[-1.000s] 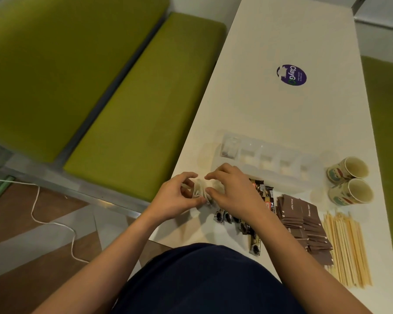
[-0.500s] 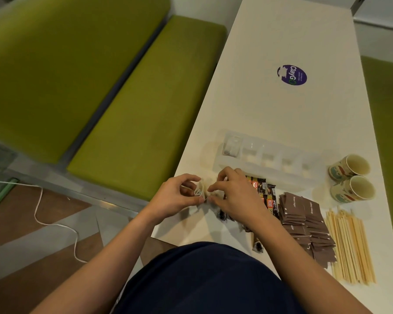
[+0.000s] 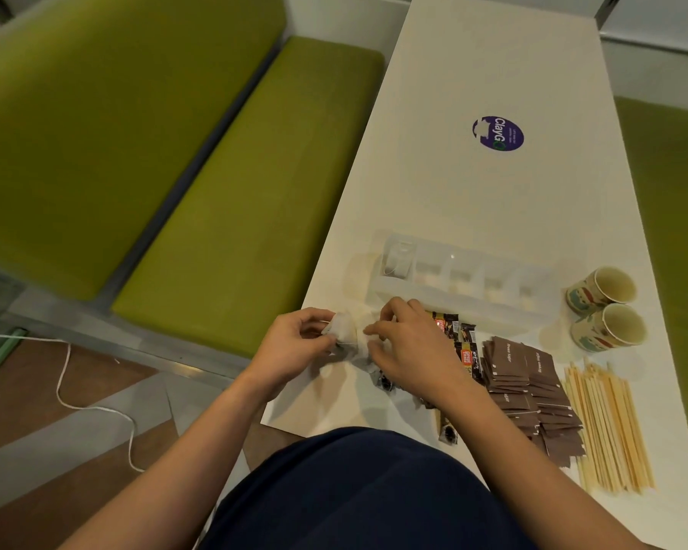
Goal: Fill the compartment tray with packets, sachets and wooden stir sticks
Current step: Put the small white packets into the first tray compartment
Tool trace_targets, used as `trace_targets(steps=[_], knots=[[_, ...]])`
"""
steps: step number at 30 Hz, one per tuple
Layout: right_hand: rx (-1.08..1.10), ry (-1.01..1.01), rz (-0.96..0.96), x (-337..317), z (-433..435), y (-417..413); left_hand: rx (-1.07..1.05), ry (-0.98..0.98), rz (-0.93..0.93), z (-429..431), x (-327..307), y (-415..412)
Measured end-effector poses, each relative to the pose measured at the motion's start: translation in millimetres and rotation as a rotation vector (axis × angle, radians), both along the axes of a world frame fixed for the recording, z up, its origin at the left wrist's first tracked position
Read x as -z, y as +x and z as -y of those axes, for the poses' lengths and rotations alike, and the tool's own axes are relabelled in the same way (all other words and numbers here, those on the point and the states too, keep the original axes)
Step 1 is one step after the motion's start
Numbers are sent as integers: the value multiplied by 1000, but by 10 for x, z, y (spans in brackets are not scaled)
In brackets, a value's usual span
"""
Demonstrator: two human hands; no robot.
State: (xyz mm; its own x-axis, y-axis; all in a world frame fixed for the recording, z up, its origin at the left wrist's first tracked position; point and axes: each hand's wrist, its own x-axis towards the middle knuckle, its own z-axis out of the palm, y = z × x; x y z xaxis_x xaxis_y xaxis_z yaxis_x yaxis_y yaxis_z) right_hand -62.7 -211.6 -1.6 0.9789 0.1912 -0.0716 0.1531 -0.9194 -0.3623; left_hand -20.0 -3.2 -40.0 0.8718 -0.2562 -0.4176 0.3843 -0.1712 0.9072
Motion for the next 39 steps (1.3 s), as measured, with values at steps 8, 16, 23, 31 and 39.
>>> trace_targets(steps=[8,16,23,31,39], knots=[[9,109,-97,-66,-29,151,59,-81,23,75,-88,-49],[89,236,-160,-152,32,276,85,-109,41,123,-111,-102],[300,512,-137,-254,80,101,81,-95,230,271,-200,-206],[482,678,-204,-319,164,-74,153,245,703,451,-90,-310],[542,925,-163,-472,281,-120,-61,-54,274,425,-282,-252]])
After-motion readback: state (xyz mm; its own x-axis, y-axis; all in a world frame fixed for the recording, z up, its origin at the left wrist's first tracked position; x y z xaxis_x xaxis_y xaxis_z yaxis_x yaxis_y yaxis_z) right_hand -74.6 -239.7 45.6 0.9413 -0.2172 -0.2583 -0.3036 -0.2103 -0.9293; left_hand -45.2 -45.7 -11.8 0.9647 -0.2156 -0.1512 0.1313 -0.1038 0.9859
